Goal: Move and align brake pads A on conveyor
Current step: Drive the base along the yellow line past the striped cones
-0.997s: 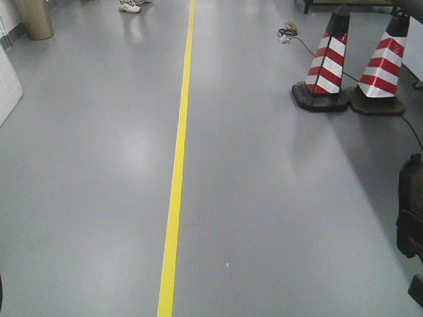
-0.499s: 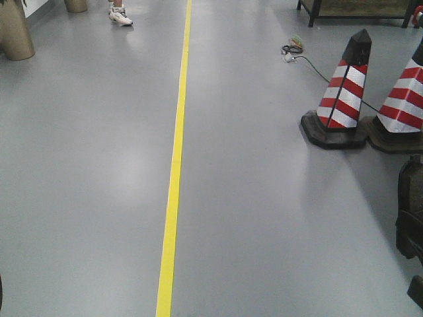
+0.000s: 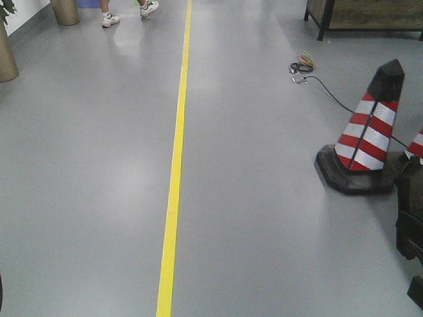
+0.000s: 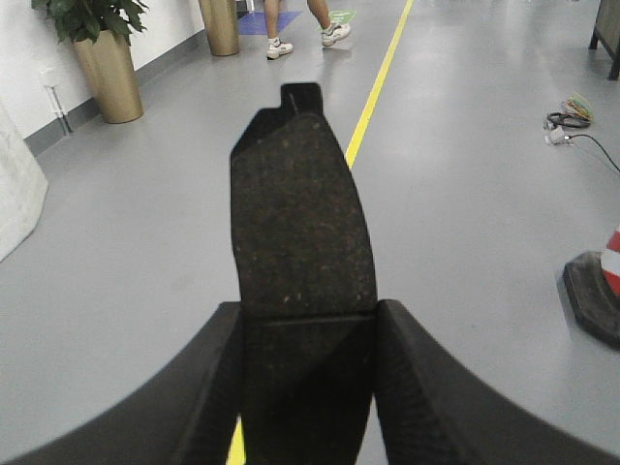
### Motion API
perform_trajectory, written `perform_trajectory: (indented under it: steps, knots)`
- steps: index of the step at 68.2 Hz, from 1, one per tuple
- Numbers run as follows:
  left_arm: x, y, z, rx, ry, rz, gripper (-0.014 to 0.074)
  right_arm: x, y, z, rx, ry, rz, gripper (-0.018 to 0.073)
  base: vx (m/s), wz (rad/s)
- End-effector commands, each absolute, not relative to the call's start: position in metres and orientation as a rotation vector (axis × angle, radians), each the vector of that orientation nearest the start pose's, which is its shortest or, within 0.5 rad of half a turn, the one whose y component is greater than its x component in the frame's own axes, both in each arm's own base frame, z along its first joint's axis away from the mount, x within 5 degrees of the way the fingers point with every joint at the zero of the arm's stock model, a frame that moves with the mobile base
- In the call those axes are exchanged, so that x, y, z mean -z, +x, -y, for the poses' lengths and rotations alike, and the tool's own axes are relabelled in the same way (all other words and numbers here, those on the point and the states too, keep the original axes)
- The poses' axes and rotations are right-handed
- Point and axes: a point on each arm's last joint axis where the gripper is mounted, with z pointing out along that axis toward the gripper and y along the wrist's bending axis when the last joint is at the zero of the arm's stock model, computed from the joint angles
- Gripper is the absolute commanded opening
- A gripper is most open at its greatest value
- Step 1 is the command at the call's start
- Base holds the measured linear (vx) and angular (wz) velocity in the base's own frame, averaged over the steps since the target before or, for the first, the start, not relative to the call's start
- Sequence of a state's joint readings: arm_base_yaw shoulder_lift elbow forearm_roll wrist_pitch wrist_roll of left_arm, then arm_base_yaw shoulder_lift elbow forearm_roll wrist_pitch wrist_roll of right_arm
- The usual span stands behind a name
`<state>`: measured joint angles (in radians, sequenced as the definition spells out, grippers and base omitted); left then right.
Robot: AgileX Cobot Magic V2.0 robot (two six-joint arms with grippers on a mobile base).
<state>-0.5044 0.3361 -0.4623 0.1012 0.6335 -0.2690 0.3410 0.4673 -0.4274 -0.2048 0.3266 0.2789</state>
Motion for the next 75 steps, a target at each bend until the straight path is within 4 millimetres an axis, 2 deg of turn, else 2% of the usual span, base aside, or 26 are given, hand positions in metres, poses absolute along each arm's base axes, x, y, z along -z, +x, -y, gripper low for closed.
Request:
perform_trajectory:
  steps: [1,75]
  knots:
    - [-0.3069,0.0657,0.0311,0.43,0.265,-1.879,-0.0006,-0.3133,0.0992,-0.0302,-0.251,-0.204,-1.717,-0.0004,0.78,0.03]
    - [-0.3068,0.0657,0.0311,0.429,0.265,-1.88,-0.0006,-0.3132,0.0992,-0.0302,-0.251,-0.204,-1.718,-0.0004,0.67,-0.02]
